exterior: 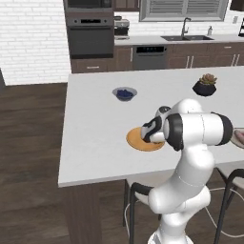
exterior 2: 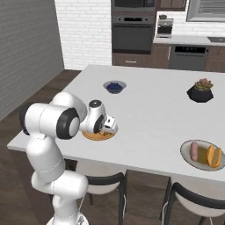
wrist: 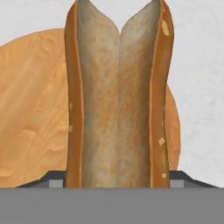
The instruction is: Place one bun and one sausage from the bowl on each plate.
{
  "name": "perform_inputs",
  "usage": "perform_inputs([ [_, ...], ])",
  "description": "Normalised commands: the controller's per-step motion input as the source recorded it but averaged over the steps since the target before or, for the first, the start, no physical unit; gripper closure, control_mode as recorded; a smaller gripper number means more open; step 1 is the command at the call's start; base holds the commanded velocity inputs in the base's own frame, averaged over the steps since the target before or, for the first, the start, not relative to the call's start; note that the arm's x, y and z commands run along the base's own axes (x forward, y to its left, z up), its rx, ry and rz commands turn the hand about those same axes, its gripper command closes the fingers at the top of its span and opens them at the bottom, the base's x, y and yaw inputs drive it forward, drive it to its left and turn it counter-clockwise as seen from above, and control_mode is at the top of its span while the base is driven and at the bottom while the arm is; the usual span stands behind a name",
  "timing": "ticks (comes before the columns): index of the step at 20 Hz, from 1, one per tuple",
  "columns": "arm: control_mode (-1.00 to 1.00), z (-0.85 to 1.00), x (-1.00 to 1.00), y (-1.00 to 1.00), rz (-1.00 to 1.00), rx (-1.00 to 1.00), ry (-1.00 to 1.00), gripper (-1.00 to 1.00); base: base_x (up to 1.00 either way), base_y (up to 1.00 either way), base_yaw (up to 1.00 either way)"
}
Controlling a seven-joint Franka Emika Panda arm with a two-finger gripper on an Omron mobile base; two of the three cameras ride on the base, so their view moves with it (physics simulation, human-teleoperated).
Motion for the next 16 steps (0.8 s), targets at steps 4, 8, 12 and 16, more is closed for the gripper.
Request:
perform_inputs([
  [4,-1.0,0.0,0.07,0.0,0.0,0.0,0.0,-1.0,0.0,0.0,0.0],
  [8,-1.0,0.21,-0.01,0.0,0.0,0.0,0.0,-1.0,0.0,0.0,0.0],
  [12,-1.0,0.62,-0.27,0.0,-0.01,0.0,0.0,-1.0,0.0,0.0,0.0],
  [16,-1.0,0.68,-0.56,0.0,0.0,-0.04,0.0,-1.0,0.0,0.0,0.0],
])
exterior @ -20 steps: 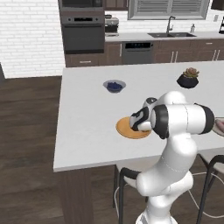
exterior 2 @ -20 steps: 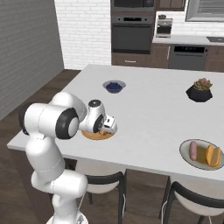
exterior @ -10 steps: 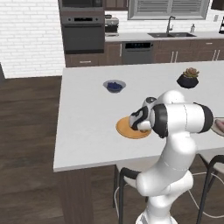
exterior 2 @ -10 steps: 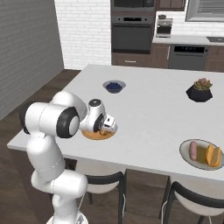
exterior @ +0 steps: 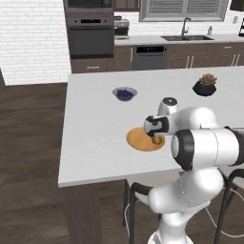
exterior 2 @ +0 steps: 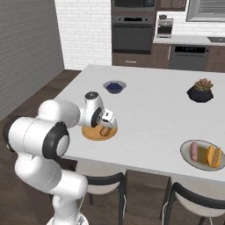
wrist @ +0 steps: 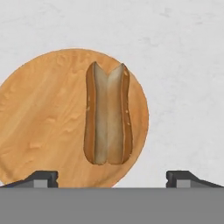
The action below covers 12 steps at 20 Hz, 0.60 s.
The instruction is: Place one bun and one sausage from the bowl on each plate.
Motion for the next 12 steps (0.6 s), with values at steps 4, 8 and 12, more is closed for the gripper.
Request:
perform_inputs([
  [4,-1.0,0.75,-0.59,0.0,0.0,-0.01,0.01,-1.0,0.0,0.0,0.0],
  [8,-1.0,0.76,-0.64,0.0,0.0,-0.02,0.03,-1.0,0.0,0.0,0.0],
  [12,-1.0,0.39,-0.74,0.33,0.0,-0.07,0.03,-1.0,0.0,0.0,0.0],
])
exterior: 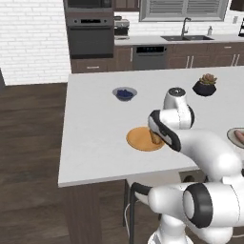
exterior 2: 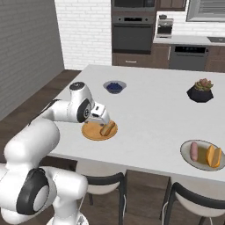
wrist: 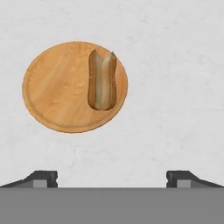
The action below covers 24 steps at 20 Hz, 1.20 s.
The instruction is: Place one bun and one sausage from the bowl on each plate.
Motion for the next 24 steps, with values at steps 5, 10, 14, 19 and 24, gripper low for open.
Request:
perform_inputs([
  [5,-1.0,0.24,-0.62,0.23,0.0,-0.02,0.01,-1.0,0.0,0.0,0.0],
  [10,-1.0,0.13,-0.28,-0.08,0.05,0.02,0.0,-1.0,0.0,0.0,0.0],
  [14,-1.0,0.09,0.0,-0.28,0.04,0.05,0.0,-1.0,0.0,0.0,0.0],
  [19,-1.0,0.1,0.0,-0.07,0.01,0.01,0.0,-1.0,0.0,0.0,0.0],
  [24,-1.0,0.11,-0.08,0.0,0.0,0.0,0.0,-1.0,0.0,0.0,0.0],
])
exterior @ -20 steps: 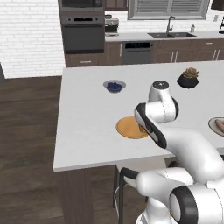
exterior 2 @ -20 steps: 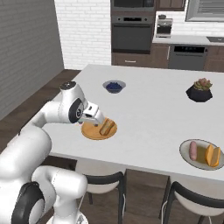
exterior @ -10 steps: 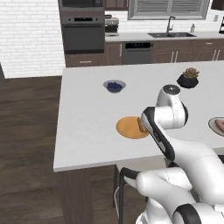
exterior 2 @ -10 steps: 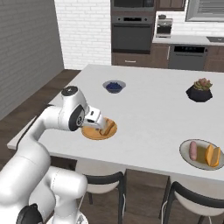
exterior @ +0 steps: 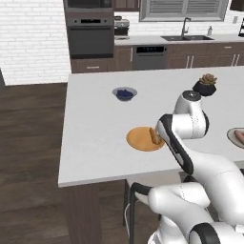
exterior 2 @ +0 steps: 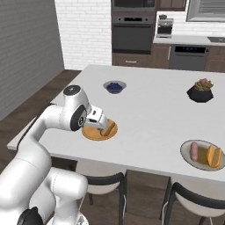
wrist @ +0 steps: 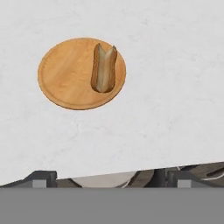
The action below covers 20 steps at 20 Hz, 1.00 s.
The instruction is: Place one bun and one sausage from the bowl on each plate.
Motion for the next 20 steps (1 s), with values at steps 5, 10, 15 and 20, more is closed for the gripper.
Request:
perform_inputs([
  [5,1.0,0.0,-0.04,0.0,0.0,0.0,0.0,-1.0,-0.02,0.0,0.0],
  [10,1.0,0.0,0.0,0.0,0.0,0.0,0.0,-1.0,-0.67,-0.36,0.0],
  [15,1.0,0.0,0.0,0.0,0.0,0.0,0.0,-1.0,-0.35,-0.91,0.0],
  [20,1.0,0.0,0.0,0.0,0.0,0.0,0.0,-1.0,0.0,-1.0,0.0],
])
